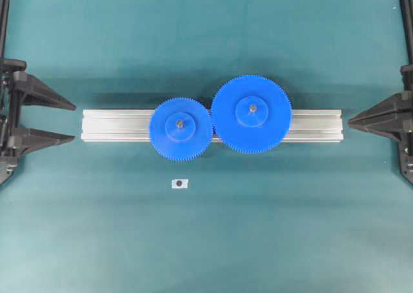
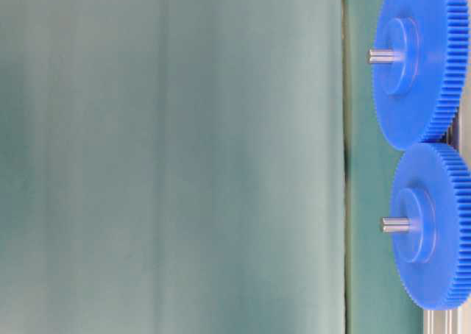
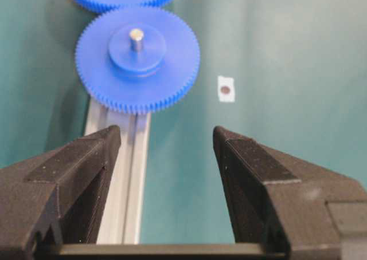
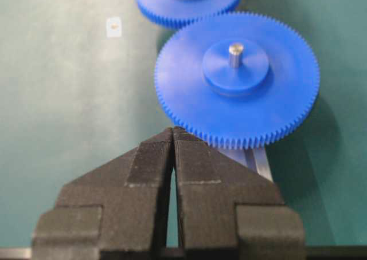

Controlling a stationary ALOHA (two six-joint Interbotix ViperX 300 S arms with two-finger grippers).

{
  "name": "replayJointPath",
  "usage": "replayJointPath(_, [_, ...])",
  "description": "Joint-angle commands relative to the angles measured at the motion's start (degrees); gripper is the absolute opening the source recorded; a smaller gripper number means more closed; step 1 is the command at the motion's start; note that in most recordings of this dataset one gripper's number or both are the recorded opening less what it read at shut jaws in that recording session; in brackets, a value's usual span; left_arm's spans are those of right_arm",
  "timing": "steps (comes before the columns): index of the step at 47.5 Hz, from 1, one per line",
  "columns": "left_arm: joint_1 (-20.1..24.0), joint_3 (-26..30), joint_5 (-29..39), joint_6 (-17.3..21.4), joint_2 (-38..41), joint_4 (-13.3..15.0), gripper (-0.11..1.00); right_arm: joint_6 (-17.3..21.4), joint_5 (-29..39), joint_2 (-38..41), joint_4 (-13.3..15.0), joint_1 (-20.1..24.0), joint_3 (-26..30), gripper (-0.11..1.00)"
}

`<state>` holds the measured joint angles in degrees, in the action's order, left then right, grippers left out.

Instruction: Insert the small gear onto the shaft.

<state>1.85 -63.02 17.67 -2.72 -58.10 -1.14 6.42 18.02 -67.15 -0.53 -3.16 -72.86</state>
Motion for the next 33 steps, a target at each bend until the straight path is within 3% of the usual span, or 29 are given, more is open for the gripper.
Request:
replayJointPath(1, [-0.18,0.7,0.09,0.09,0.0,-0.09,0.64,0.44,-1.14,-0.53,0.09,-1.14,0.35,0.06])
replayJointPath(14, [-0.18,0.7,0.35,0.18,-0.26,-0.09,0.64,0.35,-1.49,-1.32,0.09,-3.69,-0.26,0.06])
replayJointPath(33, [-0.18,-0.35,0.35,0.18,-2.37,-0.09,0.64,0.44,-3.87,-2.02,0.0,-3.69,-2.29,0.06])
